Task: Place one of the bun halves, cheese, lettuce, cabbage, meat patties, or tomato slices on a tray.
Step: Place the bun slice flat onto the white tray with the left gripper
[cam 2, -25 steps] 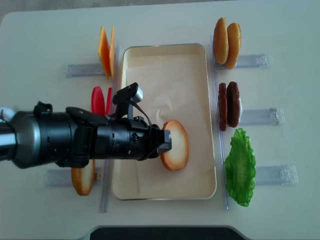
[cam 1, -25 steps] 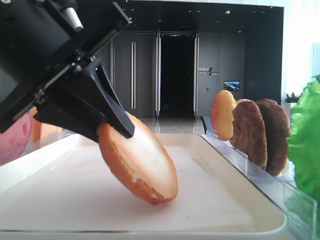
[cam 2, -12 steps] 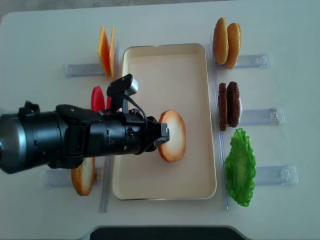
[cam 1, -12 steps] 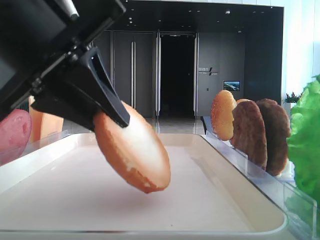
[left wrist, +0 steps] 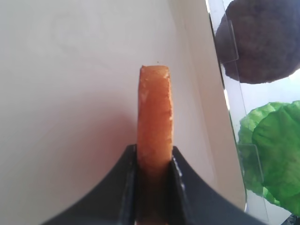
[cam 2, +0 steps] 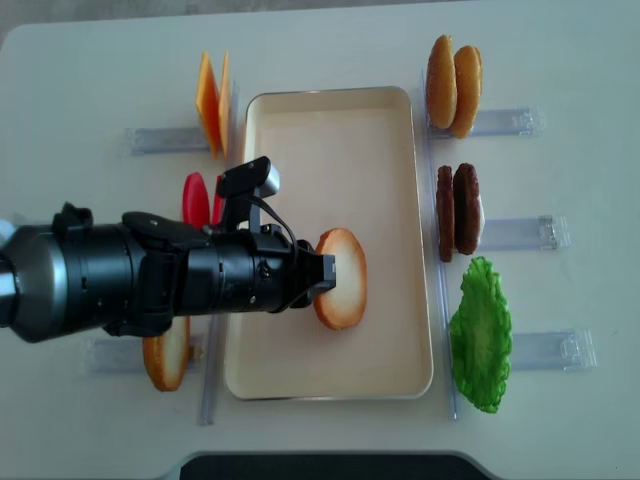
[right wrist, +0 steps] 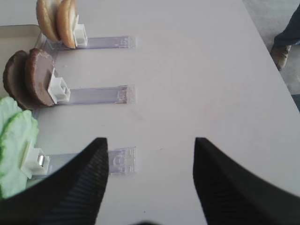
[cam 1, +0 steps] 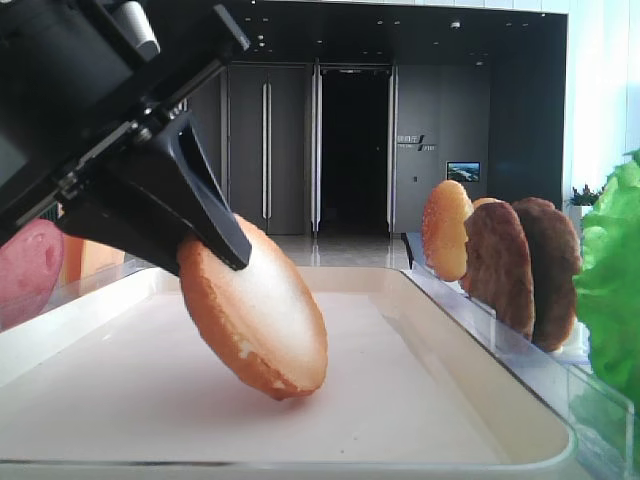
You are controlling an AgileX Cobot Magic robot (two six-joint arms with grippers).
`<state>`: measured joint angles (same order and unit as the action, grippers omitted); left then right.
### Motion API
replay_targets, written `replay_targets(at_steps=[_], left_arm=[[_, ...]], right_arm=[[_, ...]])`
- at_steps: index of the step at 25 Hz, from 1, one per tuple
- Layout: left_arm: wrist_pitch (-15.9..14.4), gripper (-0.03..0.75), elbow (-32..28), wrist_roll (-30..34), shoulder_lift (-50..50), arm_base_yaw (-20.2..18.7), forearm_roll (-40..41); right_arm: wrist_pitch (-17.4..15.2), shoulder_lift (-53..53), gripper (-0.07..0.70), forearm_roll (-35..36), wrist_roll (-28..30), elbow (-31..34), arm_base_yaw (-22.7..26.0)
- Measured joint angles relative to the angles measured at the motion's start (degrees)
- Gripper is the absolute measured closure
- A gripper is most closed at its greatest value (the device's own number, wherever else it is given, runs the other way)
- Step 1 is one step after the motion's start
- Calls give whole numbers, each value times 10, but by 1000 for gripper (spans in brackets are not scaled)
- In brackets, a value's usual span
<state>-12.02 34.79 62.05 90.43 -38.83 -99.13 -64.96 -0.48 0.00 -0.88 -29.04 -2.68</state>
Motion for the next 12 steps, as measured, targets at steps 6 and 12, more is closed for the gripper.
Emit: replay_targets(at_steps=[6,12], left_arm=[[10,384,0,0,0,0,0],[10,178,0,-86,-19,0,69]], right_arm=[[0,0,244,0,0,0,0],[0,0,244,0,0,0,0]])
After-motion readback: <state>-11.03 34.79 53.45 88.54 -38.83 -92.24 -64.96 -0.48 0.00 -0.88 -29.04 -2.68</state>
